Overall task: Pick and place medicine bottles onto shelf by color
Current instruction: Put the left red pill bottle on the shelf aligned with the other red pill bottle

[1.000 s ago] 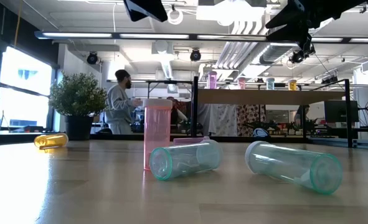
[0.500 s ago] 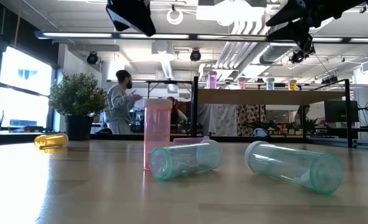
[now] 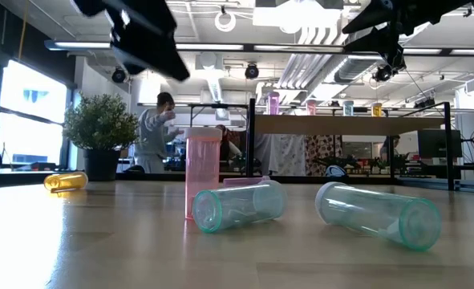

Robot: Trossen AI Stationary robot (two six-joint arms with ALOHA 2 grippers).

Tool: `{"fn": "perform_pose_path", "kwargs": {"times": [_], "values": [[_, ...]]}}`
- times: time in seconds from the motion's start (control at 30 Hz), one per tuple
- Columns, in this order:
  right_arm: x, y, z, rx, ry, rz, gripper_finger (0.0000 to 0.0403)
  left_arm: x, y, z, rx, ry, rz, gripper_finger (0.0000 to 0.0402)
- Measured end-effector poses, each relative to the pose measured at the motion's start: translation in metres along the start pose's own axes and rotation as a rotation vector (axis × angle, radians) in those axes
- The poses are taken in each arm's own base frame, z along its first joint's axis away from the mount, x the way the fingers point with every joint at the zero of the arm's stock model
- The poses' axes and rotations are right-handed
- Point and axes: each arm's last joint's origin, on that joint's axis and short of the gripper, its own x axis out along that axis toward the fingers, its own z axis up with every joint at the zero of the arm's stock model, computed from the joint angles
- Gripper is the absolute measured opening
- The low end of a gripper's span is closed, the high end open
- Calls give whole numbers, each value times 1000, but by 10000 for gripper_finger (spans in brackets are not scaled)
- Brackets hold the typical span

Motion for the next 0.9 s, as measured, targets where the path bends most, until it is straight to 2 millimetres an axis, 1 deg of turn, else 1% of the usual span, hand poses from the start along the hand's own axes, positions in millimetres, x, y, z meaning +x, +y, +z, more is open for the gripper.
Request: {"fn": "perform_pose_path", "kwargs": {"times": [0.23, 0.47, 0.8, 0.9], "values": [[0, 0, 0, 0, -5, -14, 165, 12, 10, -19, -37, -35, 4, 252], [0, -1, -2, 0, 11, -24, 165, 20, 16, -33, -49, -40, 6, 252], [5, -2, -3, -1, 29, -48, 165, 48, 16, -41, -54, -50, 6, 252], [7, -3, -4, -1, 40, -55, 165, 53, 15, -42, -57, -61, 0, 252]]}}
